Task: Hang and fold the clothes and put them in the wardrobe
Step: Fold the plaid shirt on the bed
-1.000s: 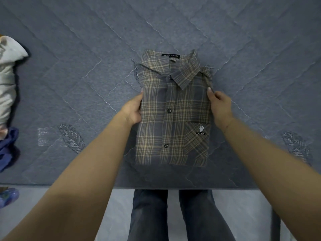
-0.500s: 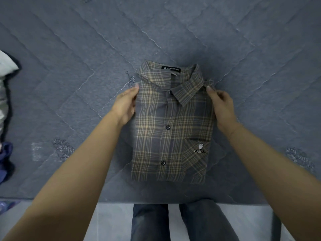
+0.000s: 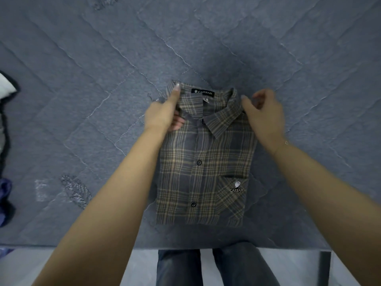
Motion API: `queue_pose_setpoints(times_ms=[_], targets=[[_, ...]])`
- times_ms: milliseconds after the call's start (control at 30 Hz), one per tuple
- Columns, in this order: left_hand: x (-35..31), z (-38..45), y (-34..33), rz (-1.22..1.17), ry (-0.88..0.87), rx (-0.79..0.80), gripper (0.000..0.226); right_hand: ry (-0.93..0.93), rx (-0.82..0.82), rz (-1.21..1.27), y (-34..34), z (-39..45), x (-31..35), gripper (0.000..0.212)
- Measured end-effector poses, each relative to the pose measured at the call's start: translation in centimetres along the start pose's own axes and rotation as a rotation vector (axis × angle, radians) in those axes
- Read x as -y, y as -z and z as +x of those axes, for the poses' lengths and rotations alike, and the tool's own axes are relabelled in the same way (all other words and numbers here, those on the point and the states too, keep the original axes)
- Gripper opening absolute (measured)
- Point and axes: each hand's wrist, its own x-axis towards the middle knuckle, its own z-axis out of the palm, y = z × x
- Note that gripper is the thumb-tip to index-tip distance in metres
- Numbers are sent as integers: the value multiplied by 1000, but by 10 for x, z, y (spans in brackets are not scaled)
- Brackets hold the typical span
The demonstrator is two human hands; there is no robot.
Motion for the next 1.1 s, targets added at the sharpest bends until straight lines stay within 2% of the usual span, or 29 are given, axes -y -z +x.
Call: queue_pose_setpoints(times_ms=[67,133,200,267,367,467,567,633,700,767,833,867,1000,1100], targets=[[-10,-3,-12,-58,151,119,82,-38,86,-176,-5,10,16,53],[-13,-4,-22,-85,199,122,74,-74,157,-341,-14,15,28,65],[-18,-4,-28,-166,269,124,62,-85,202,-396,-26,12,35,67],[-23,-7,-30,-218,369,139,50,-81,215,-353,-34,7,36,61],[-27,-7,-26,-242,462,154,23,-66,197,-146,-34,-3,33,52],[-27,-3,-14,-405,546,202,12,60,143,-68,-28,-19,28,53],[-20,1,0,-579,595,279,25,304,125,-238,-24,-34,25,50],[-19,3,3,-631,599,342,32,423,184,-289,-22,-37,24,46],[-24,4,-1,-585,600,362,46,513,243,-291,-22,-40,22,44],[-28,3,-7,-474,583,323,31,563,242,-280,-21,-44,20,43],[-29,-2,-10,-438,562,310,8,539,204,-244,-21,-48,18,42],[-26,-4,-9,-441,551,323,4,505,179,-219,-21,-49,18,41],[-2,-11,-6,-439,511,356,18,398,100,-136,-22,-49,20,40],[17,-18,-11,-668,349,311,10,357,88,-100,-22,-50,24,42]])
